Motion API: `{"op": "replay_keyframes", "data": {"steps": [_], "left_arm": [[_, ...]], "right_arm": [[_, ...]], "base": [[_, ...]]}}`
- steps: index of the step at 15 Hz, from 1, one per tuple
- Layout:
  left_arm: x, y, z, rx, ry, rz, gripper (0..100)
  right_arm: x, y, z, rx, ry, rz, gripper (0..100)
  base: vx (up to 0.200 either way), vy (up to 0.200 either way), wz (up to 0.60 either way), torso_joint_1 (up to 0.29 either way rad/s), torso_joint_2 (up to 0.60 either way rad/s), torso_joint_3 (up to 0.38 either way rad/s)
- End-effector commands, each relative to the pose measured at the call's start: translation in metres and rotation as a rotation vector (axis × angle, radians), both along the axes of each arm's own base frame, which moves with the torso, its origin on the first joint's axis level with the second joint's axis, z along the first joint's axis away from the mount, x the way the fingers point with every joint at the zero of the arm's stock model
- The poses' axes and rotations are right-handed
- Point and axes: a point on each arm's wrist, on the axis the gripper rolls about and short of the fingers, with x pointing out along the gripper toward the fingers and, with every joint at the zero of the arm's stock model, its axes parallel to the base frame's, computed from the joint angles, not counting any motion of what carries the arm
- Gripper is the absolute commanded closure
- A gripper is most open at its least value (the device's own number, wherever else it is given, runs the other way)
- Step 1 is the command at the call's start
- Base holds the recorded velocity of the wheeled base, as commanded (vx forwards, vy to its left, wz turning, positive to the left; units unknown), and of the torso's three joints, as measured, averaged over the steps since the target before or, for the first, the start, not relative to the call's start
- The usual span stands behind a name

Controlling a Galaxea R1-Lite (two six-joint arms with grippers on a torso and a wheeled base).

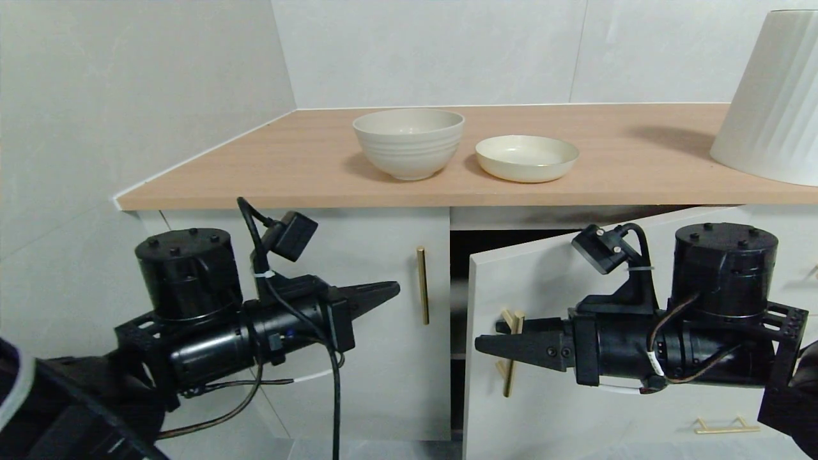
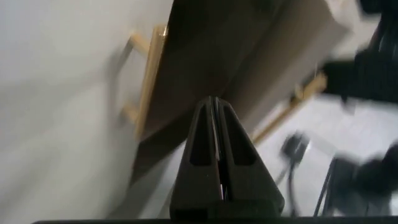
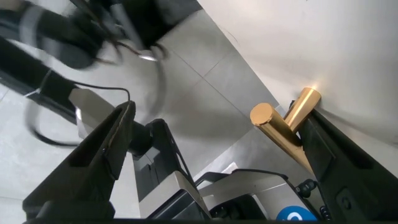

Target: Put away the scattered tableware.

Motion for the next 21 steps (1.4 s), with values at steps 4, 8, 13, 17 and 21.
{"op": "replay_keyframes", "data": {"steps": [4, 8, 13, 17, 21], "left_arm": [[0.014, -0.049, -0.066, -0.093, 0.053, -0.004, 100], [0.013, -0.059, -0.071, -0.117, 0.021, -0.030, 100], [0.009, -0.072, -0.081, -0.114, 0.022, -0.075, 100], [0.008, -0.077, -0.079, -0.119, 0.011, -0.091, 100], [0.009, -0.081, -0.073, -0.136, -0.012, -0.105, 100]], "right_arm": [[0.000, 0.000, 0.001, 0.002, -0.004, 0.001, 0], [-0.001, -0.001, 0.001, 0.004, -0.006, 0.001, 0], [-0.005, -0.003, -0.002, -0.005, -0.003, 0.003, 0], [-0.010, -0.007, -0.002, -0.008, -0.007, 0.003, 0], [-0.017, -0.012, -0.005, -0.035, -0.052, 0.013, 0]], "base": [[0.000, 0.000, 0.00, 0.000, 0.00, 0.000], [0.000, 0.000, 0.00, 0.000, 0.00, 0.000], [0.000, 0.000, 0.00, 0.000, 0.00, 0.000], [0.000, 0.000, 0.00, 0.000, 0.00, 0.000], [0.000, 0.000, 0.00, 0.000, 0.00, 0.000]]}}
